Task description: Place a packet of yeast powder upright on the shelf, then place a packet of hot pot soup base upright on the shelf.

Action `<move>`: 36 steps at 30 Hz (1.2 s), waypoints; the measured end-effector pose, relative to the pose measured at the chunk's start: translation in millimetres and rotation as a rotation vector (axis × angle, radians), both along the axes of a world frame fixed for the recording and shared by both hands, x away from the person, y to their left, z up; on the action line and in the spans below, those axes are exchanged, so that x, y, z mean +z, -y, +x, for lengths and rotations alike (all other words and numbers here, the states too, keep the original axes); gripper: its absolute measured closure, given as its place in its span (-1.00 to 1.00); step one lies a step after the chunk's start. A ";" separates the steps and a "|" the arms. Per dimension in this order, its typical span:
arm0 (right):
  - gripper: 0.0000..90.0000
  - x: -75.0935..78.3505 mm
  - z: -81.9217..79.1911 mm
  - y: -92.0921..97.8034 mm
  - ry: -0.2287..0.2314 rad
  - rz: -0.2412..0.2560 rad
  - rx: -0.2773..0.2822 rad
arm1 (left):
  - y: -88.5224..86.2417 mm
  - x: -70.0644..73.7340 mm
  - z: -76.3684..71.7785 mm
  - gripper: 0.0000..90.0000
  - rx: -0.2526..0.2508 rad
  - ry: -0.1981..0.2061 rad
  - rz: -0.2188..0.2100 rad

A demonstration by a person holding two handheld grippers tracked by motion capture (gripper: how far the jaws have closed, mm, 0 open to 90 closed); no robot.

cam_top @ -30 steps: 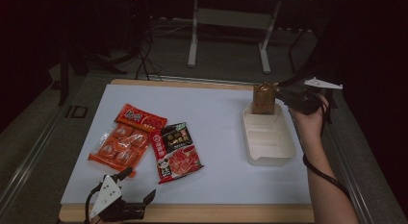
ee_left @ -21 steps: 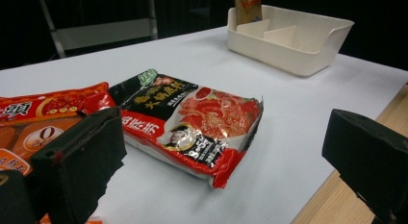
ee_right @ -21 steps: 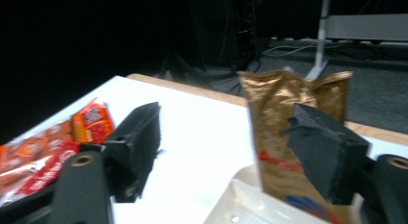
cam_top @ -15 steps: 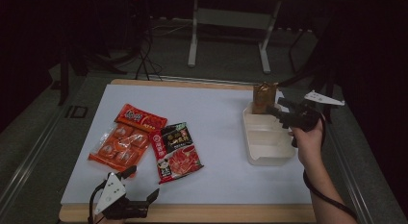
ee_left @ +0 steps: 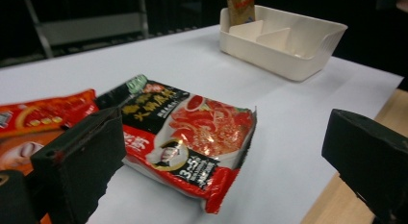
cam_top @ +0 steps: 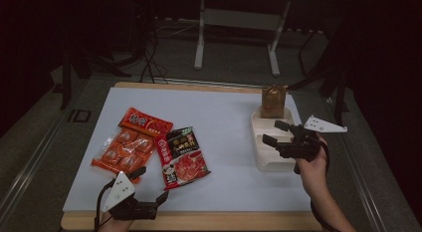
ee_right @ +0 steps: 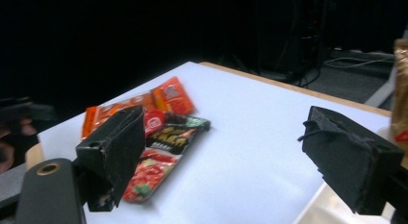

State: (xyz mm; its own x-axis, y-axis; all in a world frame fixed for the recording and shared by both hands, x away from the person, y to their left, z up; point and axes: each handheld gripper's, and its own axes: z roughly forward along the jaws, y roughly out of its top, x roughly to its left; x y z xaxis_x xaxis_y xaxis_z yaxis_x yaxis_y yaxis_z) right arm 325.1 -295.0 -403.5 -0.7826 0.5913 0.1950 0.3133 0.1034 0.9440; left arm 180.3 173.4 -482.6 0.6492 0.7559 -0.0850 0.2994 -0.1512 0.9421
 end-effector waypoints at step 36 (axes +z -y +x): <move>-0.67 -13.0 -27.2 -11.4 0.054 -0.002 0.081 | 26.3 -2.6 60.9 -0.48 -0.085 -0.124 0.092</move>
State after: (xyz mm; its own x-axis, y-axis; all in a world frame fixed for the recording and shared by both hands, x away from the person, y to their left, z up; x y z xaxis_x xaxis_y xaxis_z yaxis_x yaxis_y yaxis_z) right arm 297.9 -283.7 -416.5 -0.8370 0.5262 0.1500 0.2527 0.1284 0.9590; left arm 241.3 147.1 -485.2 0.6997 0.7073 -0.1010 0.3948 -0.2649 0.8798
